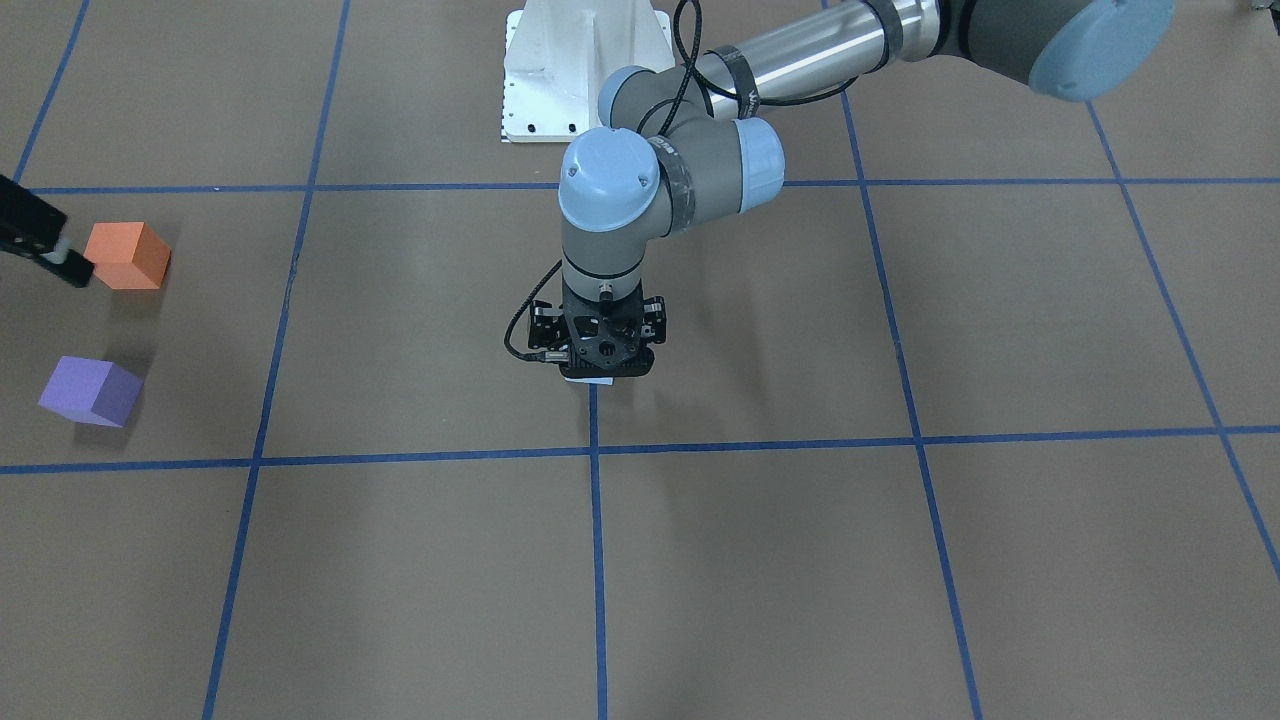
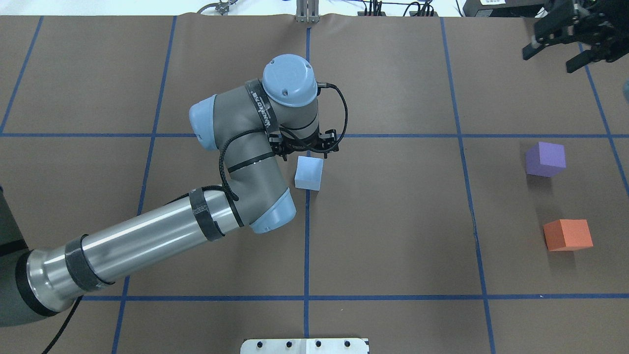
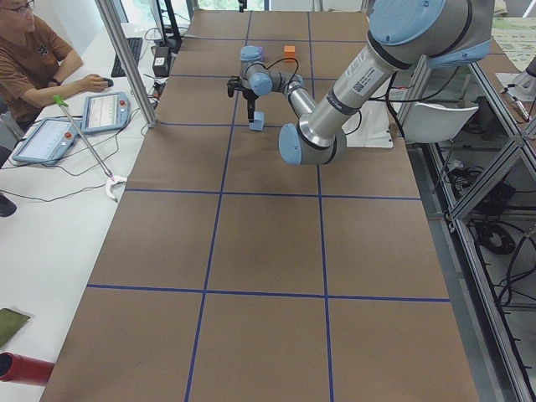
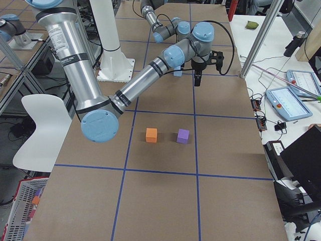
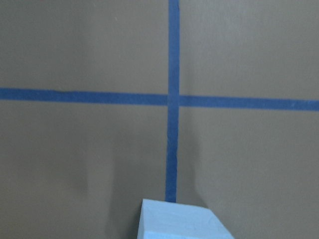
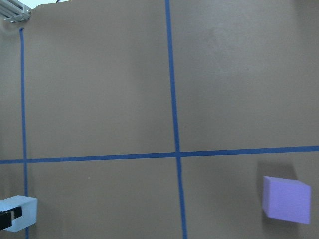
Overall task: Place blue block between orange and purple blocks
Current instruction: 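Release the light blue cube at center and withdraw left arm while right arm approaches, then lower the right gripper and grasp the light blue cube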
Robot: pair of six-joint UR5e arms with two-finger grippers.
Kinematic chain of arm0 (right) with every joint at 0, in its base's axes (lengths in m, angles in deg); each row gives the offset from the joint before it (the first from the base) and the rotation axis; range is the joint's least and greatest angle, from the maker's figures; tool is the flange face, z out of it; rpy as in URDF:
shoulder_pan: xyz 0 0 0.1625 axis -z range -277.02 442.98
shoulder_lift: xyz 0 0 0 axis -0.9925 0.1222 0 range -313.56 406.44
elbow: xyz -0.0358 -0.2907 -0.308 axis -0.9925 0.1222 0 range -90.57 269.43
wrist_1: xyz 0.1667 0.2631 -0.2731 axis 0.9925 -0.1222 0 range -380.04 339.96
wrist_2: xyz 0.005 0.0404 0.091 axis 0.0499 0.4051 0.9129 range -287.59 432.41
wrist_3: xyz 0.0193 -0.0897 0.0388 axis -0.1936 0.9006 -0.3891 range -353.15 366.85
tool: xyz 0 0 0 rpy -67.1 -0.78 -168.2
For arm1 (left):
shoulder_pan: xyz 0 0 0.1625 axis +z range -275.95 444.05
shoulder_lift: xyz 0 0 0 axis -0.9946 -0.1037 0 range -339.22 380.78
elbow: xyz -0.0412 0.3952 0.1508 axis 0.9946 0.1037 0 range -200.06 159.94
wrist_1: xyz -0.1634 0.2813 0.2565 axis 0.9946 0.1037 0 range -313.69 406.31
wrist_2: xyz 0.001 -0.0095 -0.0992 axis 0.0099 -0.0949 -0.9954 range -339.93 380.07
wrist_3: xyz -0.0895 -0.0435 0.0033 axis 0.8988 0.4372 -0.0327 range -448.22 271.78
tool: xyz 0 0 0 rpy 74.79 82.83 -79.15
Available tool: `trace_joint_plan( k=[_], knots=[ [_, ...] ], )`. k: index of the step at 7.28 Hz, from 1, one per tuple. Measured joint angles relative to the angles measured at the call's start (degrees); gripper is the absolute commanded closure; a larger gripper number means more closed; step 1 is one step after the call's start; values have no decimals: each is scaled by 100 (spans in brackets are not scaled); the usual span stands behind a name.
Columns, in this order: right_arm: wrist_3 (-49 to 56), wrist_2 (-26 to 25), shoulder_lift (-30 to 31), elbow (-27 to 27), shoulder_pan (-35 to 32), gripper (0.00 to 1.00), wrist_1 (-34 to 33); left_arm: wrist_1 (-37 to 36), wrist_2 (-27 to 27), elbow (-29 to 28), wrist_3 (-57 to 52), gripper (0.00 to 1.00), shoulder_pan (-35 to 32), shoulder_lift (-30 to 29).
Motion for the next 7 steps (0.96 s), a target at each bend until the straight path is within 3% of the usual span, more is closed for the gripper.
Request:
trace_joint_plan(
  k=[3, 5, 7],
  knots=[
    [-1577, -1076, -964, 77, 1669, 0, -11, -259, -1083, 431, -470, 0, -1113, 409],
    [-2380, -1908, -1707, 716, 2610, 0, -5, -750, -1235, 1680, -1631, 0, -1603, 1731],
    [-2957, -2498, -2487, 1785, 3188, 0, 100, -942, -1250, 2382, -2814, 0, -2157, 2871]
  ],
)
